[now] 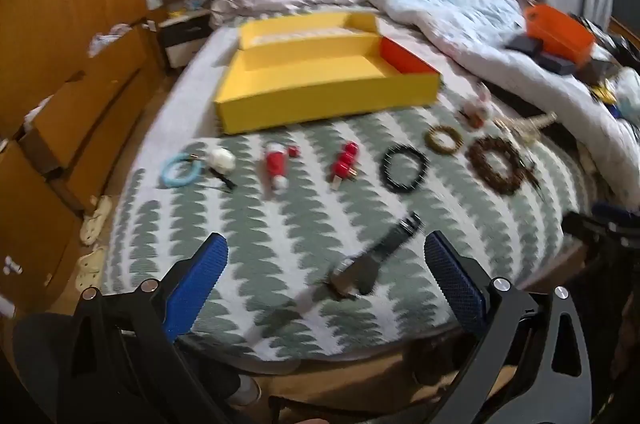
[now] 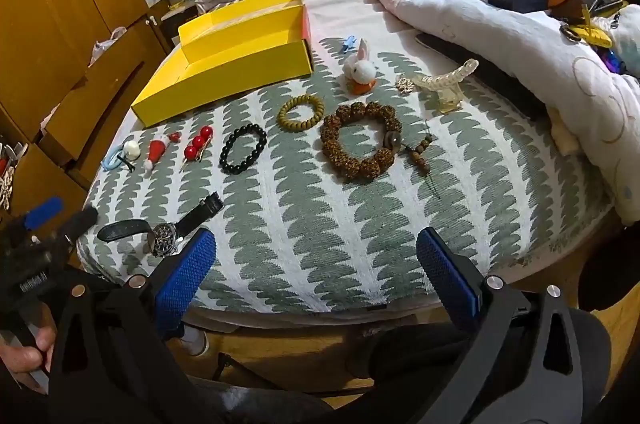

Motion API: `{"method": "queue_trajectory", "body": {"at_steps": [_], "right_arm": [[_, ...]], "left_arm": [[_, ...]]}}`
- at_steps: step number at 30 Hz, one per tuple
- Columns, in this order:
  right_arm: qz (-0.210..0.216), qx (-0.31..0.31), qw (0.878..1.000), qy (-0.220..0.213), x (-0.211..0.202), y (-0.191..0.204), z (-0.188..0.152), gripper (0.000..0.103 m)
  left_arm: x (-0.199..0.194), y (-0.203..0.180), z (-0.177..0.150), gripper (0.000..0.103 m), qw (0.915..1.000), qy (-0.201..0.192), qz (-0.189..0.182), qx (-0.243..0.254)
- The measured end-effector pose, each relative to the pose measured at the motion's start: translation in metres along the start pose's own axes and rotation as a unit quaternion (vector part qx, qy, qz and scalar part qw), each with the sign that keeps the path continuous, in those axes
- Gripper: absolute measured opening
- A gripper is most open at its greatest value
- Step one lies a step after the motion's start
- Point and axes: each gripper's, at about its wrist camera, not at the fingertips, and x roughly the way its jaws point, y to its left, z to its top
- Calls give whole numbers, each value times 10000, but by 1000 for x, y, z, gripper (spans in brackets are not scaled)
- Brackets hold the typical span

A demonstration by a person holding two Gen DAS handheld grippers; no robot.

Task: Organize jewelry
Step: 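Grasp the black-strap wristwatch with the left tool while the right tool grasps the brown bead bracelet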

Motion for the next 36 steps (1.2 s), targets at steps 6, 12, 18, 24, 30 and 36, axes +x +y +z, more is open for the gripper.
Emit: {"method": "queue_trajectory", "body": {"at_steps": [6,12,18,24,30,36], "right_arm": [[-51,37,10000,-40,-2,-5,9,100],[-4,17,10000,7,6,-7,15,100],[53,13,10000,37,13,-9,24,100],[102,-29,9999,56,21,-12,36,100],[-81,-70,9996,276,35,-18,48,100],[-324,157,9986,377,39,-42,68,100]], "left_arm": [[28,-18,-6,97,9983,436,-32,386],[53,-31,-7,97,9949,696,211,698],[81,-36,-3,97,9909,1030,285,820],[102,-39,-5,97,9871,1318,316,853],[112,-35,-4,97,9855,1440,465,769],[122,-34,-3,97,9850,1514,482,669]]}}
